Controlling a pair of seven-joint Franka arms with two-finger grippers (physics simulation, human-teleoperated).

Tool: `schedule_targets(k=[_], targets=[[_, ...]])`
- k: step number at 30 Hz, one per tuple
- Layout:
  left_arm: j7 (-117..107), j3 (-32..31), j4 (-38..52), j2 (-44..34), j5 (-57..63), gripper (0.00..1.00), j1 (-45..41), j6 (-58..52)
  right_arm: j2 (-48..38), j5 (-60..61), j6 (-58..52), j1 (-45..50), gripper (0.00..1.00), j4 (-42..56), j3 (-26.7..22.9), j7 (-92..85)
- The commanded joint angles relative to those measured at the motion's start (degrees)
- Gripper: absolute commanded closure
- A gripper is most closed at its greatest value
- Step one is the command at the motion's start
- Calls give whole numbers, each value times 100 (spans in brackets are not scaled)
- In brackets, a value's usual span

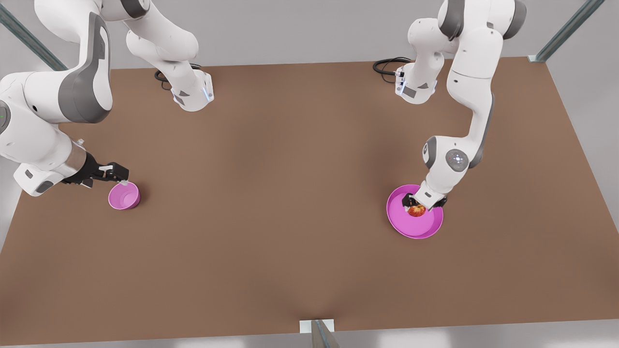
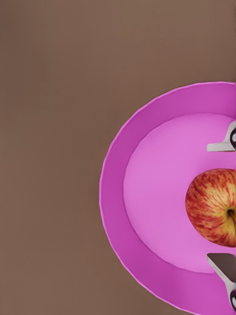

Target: Use the left arm to pick up the apple from the plate, transfer it to the gripper of the right arm, and then use the right arm to place it into the bowl

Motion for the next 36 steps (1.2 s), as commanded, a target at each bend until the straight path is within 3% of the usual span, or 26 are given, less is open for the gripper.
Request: schedule_targets(k=[1, 14, 16, 17, 19, 31, 36], targets=[[134, 0, -109, 62, 5, 0, 0, 579, -6, 9, 5, 0, 0, 3, 7, -23], [134, 0, -294, 291, 5, 0, 9, 1010, 29, 0, -4, 0, 0, 3, -2, -41], [134, 0, -303, 352, 5, 7, 0, 1019, 29, 0, -4, 0, 0, 3, -2, -32], [134, 0, -303, 352, 5, 16, -9, 1019, 29, 9, -3, 0, 0, 3, -2, -41], [134, 0, -303, 361, 5, 21, -9, 1019, 29, 1, 5, 0, 0, 3, -2, -41], [134, 0, -303, 440, 5, 24, -9, 1019, 29, 0, -4, 0, 0, 12, -2, -32], [55, -61, -285, 10, -4, 29, -18, 914, 29, 0, -4, 9, 0, 3, 7, -32]])
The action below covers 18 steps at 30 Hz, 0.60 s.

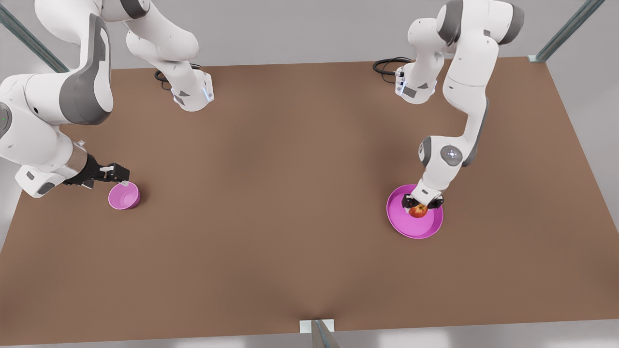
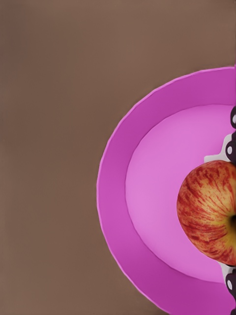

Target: Use the left arm to pick up the apple from the plate, transfer it to the gripper of the right arm, and then use the right arm to place it into the bowl

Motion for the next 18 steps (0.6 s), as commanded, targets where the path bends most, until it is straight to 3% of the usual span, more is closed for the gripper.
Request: schedule_targets(k=[1, 3, 5, 9, 12, 15, 18], targets=[[-81, -139, 14, -283, -13, 29, -10, -262, -6, 3, -3, -3, 0, 6, 2, -11], [-415, -746, 409, -582, -398, 29, 17, -983, -6, 3, -3, -3, 0, -3, 2, -3], [-406, -1651, 1007, -670, -1674, 29, 34, -1089, -6, 3, -3, -3, 0, 6, 2, 6], [94, -2970, 2500, 33, -2825, 30, 34, -1089, -6, 21, -3, 5, 0, -3, 2, 32], [3336, -3286, 2756, 86, -4943, 30, 113, -1484, -15, 548, -12, 5, 0, -3, 2, 120], [7361, -3348, 2808, 138, -7324, 30, 96, -1906, 292, 2155, 5, -47, 0, -56, 2, 235], [9481, -3480, 3915, 1192, -7888, 30, 96, -2714, 1013, 4195, 216, -144, 0, -39, 11, 138]])
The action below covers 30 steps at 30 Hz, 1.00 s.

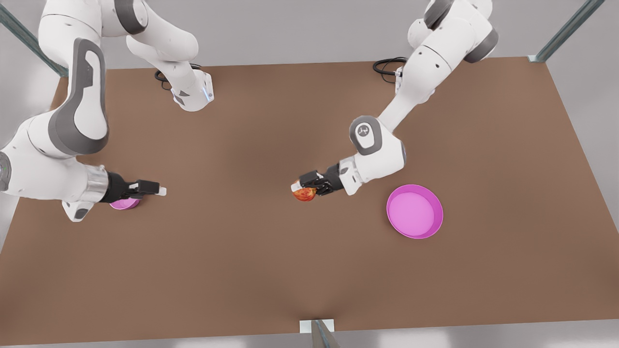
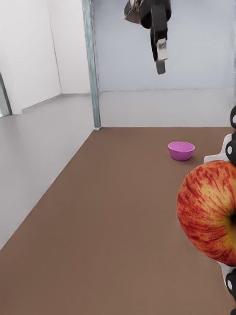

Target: Use the left arm to pick up the apple from the plate, transfer it to the gripper of the right arm, and then use the right arm to place it into the bowl

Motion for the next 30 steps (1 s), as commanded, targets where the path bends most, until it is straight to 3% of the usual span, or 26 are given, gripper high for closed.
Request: schedule_targets(k=[1, 5, 8, 17, 20, 30], targets=[[7698, -68, 589, 592, -1075, 30, -8, -1129, 445, 2112, 141, -10, 0, 12, 5, -307], [9078, -428, 1837, 1796, -1075, 39, -122, -1348, 1096, 3238, 949, 315, 0, -5, 137, -959], [9649, -428, 2294, 2183, -1075, 39, -237, -1384, 1246, 3388, 1389, 526, 0, -155, 155, -1425], [11408, -551, 2365, 2526, -1083, 39, -316, -1375, 1141, 3704, 2576, 456, 0, -796, 902, -2277], [11399, -551, 2690, 2737, -1083, 38, -430, -1375, 683, 5119, 3007, 359, 0, -1886, 937, -3076], [11408, -613, 2708, 2772, -1224, 38, -430, -1375, 788, 5304, 3665, 403, 0, -1939, 1201, -3798]])
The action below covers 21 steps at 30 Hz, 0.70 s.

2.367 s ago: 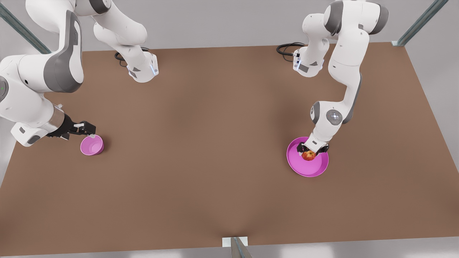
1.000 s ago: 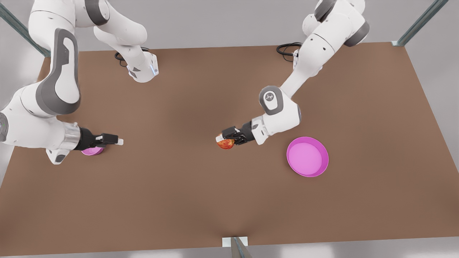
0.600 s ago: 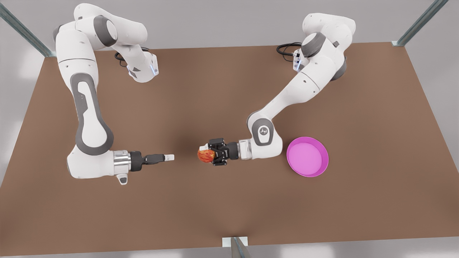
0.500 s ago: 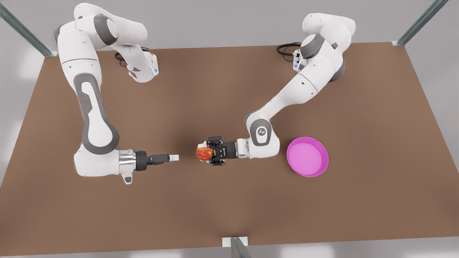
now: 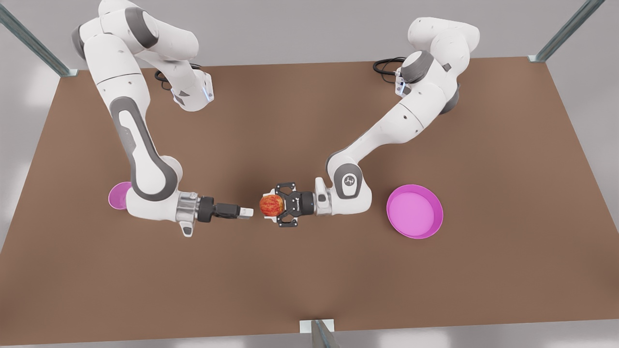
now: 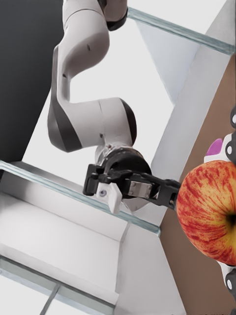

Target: Use the left arm to pick up the apple from the plate, transfer it to the gripper of the right arm, and then use the right arm to place it into the bowl

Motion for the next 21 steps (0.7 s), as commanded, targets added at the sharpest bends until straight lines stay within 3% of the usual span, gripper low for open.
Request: schedule_targets(k=[1, 5, 6, 8, 21], targets=[[2488, -3, 3, -10, -8, 38, 0, -74, 150, 93, 459, 0, 0, 39, 50, -1727], [2497, -3, 3, -10, -8, 38, 0, -74, 204, 304, 696, 89, 0, -57, 198, -1842], [2497, -3, 3, -10, -8, 38, 0, -74, 159, 524, 722, -412, 0, -312, 796, -1842], [2497, 6, -6, -10, -8, 38, 0, -74, 98, 541, 722, -887, 0, -593, 1315, -1816], [2497, 6, -6, -10, -8, 38, 0, -74, 239, 559, 1215, -721, 0, -549, 1403, -1983]])
